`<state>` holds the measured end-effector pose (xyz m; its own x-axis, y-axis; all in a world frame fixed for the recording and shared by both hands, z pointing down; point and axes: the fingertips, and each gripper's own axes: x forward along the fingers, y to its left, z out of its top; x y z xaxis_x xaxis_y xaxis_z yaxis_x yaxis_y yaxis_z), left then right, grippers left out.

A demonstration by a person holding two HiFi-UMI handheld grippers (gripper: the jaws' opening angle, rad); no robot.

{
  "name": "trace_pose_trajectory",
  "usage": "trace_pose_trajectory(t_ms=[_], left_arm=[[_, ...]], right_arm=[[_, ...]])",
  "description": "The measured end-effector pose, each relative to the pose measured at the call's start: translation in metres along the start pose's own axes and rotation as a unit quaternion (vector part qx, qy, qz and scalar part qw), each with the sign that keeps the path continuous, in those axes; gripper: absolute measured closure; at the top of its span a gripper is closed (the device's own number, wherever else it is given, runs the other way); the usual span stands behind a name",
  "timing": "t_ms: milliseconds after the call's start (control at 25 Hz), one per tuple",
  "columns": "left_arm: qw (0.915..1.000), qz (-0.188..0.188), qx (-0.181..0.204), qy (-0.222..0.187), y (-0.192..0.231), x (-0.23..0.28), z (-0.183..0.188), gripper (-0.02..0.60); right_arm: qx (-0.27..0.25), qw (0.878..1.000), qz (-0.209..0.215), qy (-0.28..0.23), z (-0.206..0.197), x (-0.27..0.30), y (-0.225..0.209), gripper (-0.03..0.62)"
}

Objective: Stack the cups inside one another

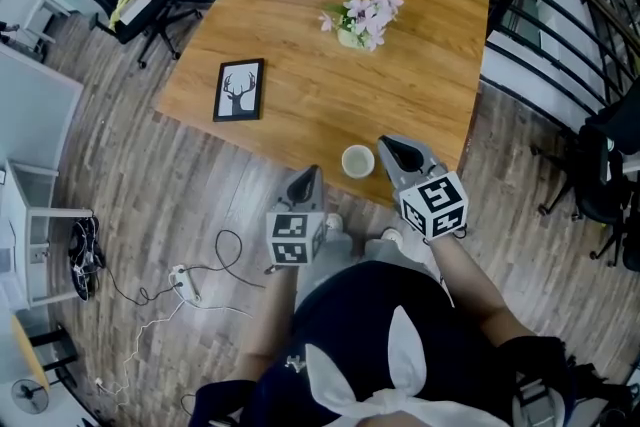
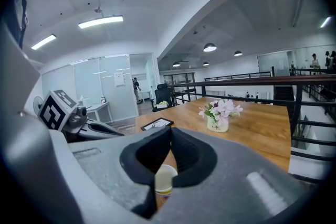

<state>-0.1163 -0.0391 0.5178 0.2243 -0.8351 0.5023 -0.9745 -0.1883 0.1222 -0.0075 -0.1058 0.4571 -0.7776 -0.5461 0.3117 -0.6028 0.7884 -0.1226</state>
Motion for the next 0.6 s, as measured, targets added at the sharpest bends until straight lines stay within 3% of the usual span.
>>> trace_pose_trajectory(t_ms=[600], left_arm=[[0.9998,-0.017,0.007,-0.006,-0.014,0.005,0.013,0.565]], right_arm=[[-0.016,1.000,0.004,0.002,-0.001,-0.013,0.006,0.597]])
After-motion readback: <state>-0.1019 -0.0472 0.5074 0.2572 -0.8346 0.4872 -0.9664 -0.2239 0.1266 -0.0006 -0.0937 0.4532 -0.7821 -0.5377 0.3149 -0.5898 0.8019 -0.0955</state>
